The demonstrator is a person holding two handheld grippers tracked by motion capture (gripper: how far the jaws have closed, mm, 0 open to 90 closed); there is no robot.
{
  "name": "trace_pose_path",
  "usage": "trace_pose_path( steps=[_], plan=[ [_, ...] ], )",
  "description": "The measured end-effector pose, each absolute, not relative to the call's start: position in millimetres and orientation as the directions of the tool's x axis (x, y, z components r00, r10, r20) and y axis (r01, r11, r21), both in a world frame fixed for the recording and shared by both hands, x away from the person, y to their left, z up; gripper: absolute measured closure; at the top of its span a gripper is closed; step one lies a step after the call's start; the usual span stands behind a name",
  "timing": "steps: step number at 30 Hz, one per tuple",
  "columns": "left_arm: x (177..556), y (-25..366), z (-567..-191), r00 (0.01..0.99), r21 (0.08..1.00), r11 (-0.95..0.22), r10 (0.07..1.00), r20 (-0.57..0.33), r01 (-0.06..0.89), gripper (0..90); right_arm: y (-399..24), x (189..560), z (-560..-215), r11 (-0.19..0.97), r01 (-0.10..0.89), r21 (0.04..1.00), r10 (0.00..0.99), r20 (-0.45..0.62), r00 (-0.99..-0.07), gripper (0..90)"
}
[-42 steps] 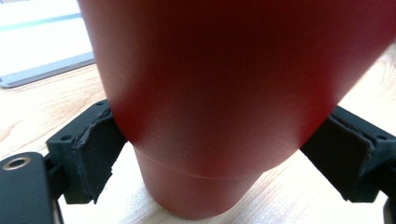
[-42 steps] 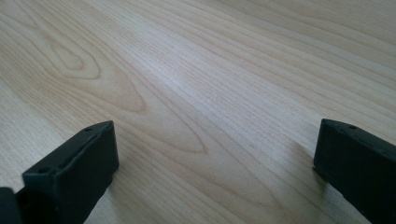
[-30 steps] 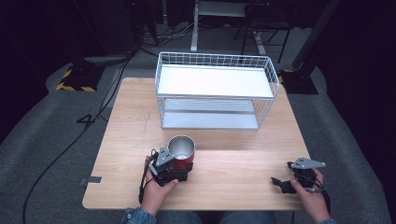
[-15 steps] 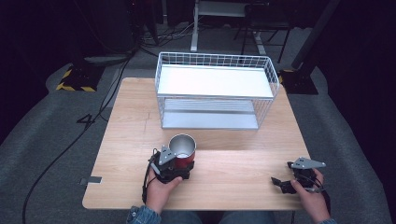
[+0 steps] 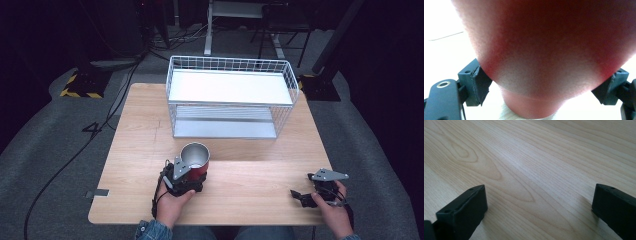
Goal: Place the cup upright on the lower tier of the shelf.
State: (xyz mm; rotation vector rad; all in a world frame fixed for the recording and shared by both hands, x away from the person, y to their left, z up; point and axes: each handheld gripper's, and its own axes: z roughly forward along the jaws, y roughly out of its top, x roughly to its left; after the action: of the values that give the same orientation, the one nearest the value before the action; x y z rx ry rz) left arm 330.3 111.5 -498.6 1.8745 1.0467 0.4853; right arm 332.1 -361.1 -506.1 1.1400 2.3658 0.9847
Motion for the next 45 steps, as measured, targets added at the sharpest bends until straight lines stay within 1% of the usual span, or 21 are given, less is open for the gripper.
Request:
trace_pose_path(
  steps=[6, 17, 29, 33, 45],
  plan=[
    [329.1, 110.5, -498.6, 0.562, 0.857, -0.24, 0.824, -0.068, 0.455, 16.7, -361.1, 332.1, -506.1, 0.44, 0.55, 0.71, 0.782, -0.002, -0.623, 0.0],
    [327.1, 111.8, -496.5, 0.568, 0.856, -0.243, 0.82, -0.07, 0.456, 16.8, -361.1, 332.1, -506.1, 0.439, 0.55, 0.71, 0.782, -0.001, -0.623, 0.0],
    [326.8, 112.9, -472.0, 0.588, 0.869, -0.235, 0.805, -0.077, 0.436, 16.8, -361.1, 332.1, -506.1, 0.439, 0.55, 0.71, 0.783, -0.002, -0.623, 0.0],
    [328.3, 110.5, -462.4, 0.604, 0.872, -0.249, 0.794, -0.066, 0.422, 16.8, -361.1, 332.1, -506.1, 0.439, 0.55, 0.71, 0.782, -0.002, -0.623, 0.0],
    [337.4, 102.0, -439.2, 0.631, 0.88, -0.251, 0.773, -0.069, 0.403, 16.8, -361.1, 332.1, -506.2, 0.439, 0.55, 0.71, 0.783, -0.002, -0.623, 0.0]
  ],
)
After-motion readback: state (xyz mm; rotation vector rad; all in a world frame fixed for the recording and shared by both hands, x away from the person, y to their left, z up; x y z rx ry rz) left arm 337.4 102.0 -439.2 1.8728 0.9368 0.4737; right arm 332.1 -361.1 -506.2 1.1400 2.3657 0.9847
